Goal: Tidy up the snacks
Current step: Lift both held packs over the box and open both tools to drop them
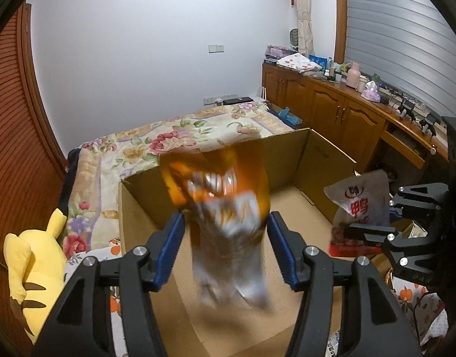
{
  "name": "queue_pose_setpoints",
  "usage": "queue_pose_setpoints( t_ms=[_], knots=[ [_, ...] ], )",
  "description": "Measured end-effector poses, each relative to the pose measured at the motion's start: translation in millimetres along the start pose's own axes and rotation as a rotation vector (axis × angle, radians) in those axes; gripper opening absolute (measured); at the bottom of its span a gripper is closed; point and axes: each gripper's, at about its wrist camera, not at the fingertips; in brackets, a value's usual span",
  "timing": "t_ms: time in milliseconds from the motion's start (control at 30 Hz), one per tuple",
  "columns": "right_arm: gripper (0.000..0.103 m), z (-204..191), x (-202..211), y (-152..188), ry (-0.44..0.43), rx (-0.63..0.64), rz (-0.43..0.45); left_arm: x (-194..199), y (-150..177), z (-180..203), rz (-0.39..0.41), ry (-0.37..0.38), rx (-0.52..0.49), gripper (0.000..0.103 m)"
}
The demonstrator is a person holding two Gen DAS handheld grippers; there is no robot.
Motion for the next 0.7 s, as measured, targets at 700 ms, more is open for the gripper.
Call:
queue_pose_setpoints(
  t_ms=[700],
  knots=[
    [0.046, -20, 69, 16, 0.062, -0.065, 0.062, 91, 38, 11, 0.093, 0.015, -0.005, 0.078]
  ],
)
Point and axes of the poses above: each gripper's, at about its wrist camera, not at the fingertips, and x roughly against the way its jaws point, z to its right, y to its underside, and after that the axes turned 1 degree about z, right-handed
